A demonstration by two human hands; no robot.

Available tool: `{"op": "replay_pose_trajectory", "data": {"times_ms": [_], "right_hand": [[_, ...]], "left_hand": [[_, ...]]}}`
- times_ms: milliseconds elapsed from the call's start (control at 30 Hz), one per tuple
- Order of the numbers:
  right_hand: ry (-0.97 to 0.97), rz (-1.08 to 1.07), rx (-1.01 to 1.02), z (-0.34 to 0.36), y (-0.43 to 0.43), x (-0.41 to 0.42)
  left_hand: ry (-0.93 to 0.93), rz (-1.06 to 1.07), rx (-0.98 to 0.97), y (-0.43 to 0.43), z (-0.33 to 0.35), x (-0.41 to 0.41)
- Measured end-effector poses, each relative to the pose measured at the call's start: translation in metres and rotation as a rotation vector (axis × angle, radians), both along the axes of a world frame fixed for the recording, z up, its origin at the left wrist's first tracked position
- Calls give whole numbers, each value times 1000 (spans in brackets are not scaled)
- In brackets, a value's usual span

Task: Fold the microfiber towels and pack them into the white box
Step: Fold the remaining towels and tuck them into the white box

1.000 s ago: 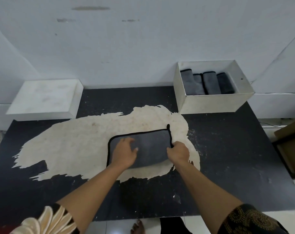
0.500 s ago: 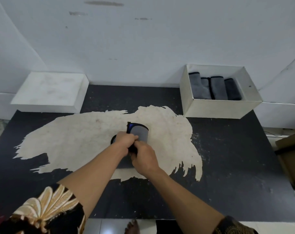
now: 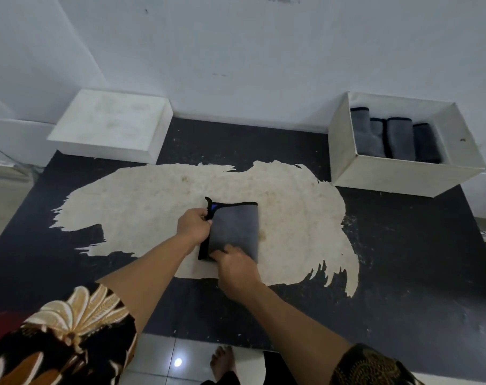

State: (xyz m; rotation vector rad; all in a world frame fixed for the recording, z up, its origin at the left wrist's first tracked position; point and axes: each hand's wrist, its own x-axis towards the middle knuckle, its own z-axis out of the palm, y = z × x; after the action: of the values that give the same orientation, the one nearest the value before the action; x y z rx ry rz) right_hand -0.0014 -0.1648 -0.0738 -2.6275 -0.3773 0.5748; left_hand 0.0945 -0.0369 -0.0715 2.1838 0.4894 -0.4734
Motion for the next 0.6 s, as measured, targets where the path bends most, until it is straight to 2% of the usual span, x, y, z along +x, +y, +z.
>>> {"op": "replay_pose_trajectory", "data": {"times_ms": [100, 200, 233, 300, 367, 400, 467, 500, 533, 600], "right_hand": [[7, 49, -36, -3, -2, -3], [-41, 40, 73, 6, -4, -2], [-110, -40, 138, 8, -6, -3], [-245, -357, 190, 12, -15, -2], [-215, -697, 171, 14, -27, 2], [-142, -783, 160, 14, -32, 5], [-11, -810, 150, 12, -36, 13], [21, -818, 157, 11, -35, 17], [43, -835, 165, 11, -34, 22], [80, -873, 184, 9, -30, 29]], "left_hand": [[-46, 5, 18, 0, -1, -2], [-79, 69, -4, 1, -1, -2], [-73, 80, -21, 1, 0, -1], [-30, 47, -4, 0, 3, -3], [-25, -92, 172, -1, 7, -13], [-95, -202, 314, -2, 7, -22], [-303, -494, 567, -5, -1, -41], [-351, -651, 648, -6, -6, -50], [-335, -778, 691, -5, -14, -57], [-227, -860, 722, -1, -28, -66]]}}
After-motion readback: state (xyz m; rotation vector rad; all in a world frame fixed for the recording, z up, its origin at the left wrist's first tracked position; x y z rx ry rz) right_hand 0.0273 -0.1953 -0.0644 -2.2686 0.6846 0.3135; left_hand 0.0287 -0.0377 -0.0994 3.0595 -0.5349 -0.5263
